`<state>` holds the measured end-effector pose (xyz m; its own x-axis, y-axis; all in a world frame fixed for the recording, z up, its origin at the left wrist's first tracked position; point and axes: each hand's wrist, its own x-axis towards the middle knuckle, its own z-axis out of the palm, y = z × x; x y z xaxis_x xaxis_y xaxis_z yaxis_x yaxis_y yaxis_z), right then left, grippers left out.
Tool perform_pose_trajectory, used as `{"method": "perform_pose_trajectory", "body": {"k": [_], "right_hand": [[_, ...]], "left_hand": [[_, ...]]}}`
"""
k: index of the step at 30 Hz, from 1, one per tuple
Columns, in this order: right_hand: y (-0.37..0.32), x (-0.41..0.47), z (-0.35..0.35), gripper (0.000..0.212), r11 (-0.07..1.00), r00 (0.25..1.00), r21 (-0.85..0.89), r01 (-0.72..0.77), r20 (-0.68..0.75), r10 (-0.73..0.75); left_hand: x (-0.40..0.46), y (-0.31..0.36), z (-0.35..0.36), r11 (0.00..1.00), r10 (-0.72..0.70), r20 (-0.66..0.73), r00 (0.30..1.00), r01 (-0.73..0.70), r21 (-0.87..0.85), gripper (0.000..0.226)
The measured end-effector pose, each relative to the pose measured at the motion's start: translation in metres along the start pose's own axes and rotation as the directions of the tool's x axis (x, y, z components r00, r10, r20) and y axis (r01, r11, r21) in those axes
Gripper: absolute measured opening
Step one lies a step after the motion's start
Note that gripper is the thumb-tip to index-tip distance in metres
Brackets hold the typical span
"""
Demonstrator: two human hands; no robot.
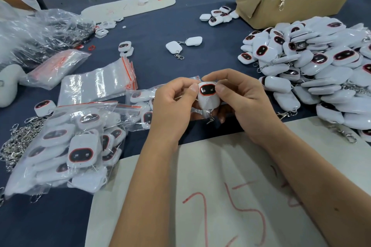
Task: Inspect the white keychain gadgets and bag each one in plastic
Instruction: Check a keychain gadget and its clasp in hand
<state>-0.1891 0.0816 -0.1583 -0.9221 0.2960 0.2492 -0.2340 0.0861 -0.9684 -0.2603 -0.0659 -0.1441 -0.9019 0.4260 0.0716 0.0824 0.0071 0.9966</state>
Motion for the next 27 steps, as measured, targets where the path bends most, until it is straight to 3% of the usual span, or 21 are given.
{"method": "perform_pose_trajectory", "body": {"k": [10,15,18,22,25,27], "right_hand": [[0.0,-0.001,0.001,0.023,0.998,0.999,-0.05,0.039,-0.027,-0.04],[0.003,0.001,0.001,0.026,0.998,0.998,-0.056,-0.03,-0.052,0.027],[0.001,0.009,-0.003,0.022,0.998,0.982,-0.025,-0.057,-0.183,0.052],[-0.011,0.045,-0.022,0.018,0.992,0.884,0.067,-0.106,-0.45,0.125],[-0.026,0.09,-0.053,0.016,0.97,0.829,0.197,-0.146,-0.51,0.228],[-0.036,0.122,-0.079,0.003,0.938,0.793,0.316,-0.146,-0.53,0.302]], "left_hand": [[0.001,-0.001,0.001,0.999,0.032,-0.006,0.999,-0.032,-0.027,0.019],[0.005,-0.004,0.014,0.998,-0.021,-0.144,0.989,0.011,-0.066,0.019],[0.019,0.001,0.036,0.995,-0.056,-0.209,0.976,0.037,-0.09,0.018],[0.065,0.022,0.077,0.997,-0.066,-0.225,0.972,0.055,-0.055,0.015],[0.115,0.042,0.107,0.999,-0.042,-0.154,0.987,0.038,-0.025,0.015],[0.147,0.055,0.124,1.0,-0.03,-0.07,0.997,0.031,0.001,0.018]]}}
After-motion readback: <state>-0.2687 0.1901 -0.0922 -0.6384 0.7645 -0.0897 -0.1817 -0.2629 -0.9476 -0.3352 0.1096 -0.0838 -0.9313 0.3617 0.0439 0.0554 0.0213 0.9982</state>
